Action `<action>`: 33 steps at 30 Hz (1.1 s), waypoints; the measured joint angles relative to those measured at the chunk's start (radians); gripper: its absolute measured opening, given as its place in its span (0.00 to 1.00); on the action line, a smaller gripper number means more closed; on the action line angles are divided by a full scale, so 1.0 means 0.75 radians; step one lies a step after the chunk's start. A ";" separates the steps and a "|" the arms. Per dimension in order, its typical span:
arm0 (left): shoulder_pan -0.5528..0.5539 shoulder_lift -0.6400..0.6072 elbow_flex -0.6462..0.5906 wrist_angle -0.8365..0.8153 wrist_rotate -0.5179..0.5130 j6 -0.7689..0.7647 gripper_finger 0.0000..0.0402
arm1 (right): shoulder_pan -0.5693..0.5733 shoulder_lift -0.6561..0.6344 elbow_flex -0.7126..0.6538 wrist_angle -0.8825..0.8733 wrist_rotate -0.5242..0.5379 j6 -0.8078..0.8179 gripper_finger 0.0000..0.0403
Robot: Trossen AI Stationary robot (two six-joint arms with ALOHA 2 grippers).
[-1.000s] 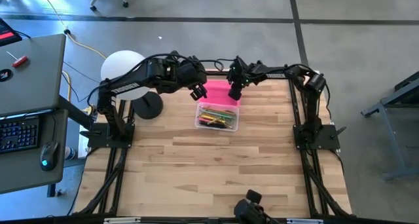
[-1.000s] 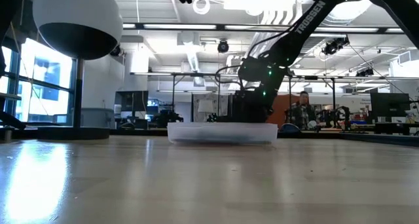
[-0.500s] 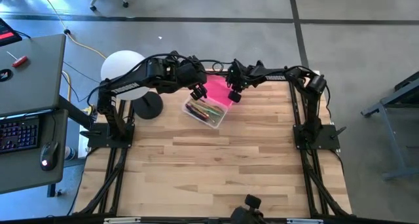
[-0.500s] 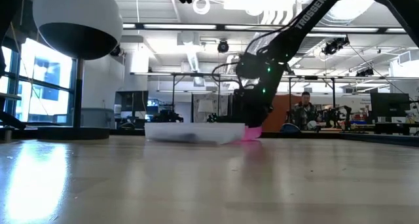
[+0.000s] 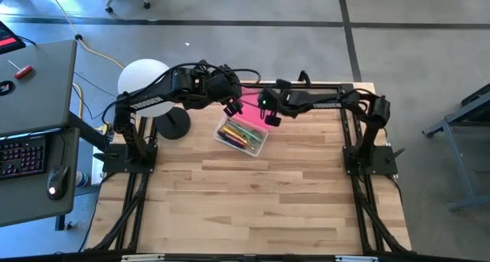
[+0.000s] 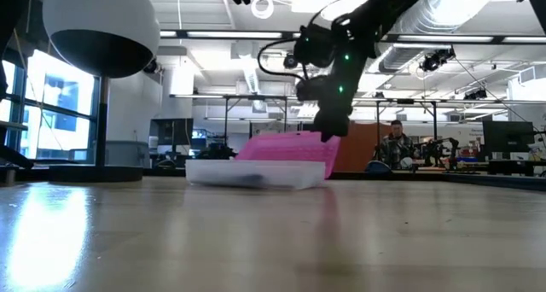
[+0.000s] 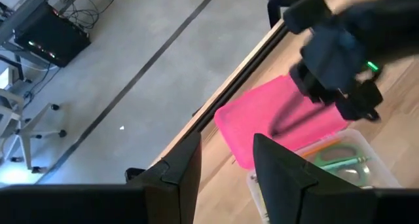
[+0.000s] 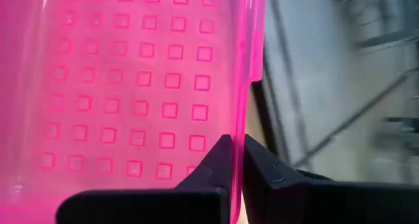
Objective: Pick & place school supplies into a supply box
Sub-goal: Close the pink supply box
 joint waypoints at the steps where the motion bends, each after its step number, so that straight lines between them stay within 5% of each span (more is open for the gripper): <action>1: 0.000 0.000 0.000 0.000 0.000 -0.005 0.42 | 0.029 -0.004 0.000 -0.005 0.046 0.000 0.01; 14: -0.142 0.001 -0.011 -0.133 -0.016 -0.281 0.42 | 0.468 -0.006 -0.001 -0.052 0.655 0.092 0.00; 27: -0.584 0.002 -0.228 -0.137 -0.134 -0.769 0.42 | 0.778 -0.006 -0.001 -0.060 0.680 0.422 0.00; 33: -0.761 0.001 -0.448 -0.073 -0.196 -1.075 0.42 | 0.857 -0.006 -0.002 -0.049 0.785 0.403 0.00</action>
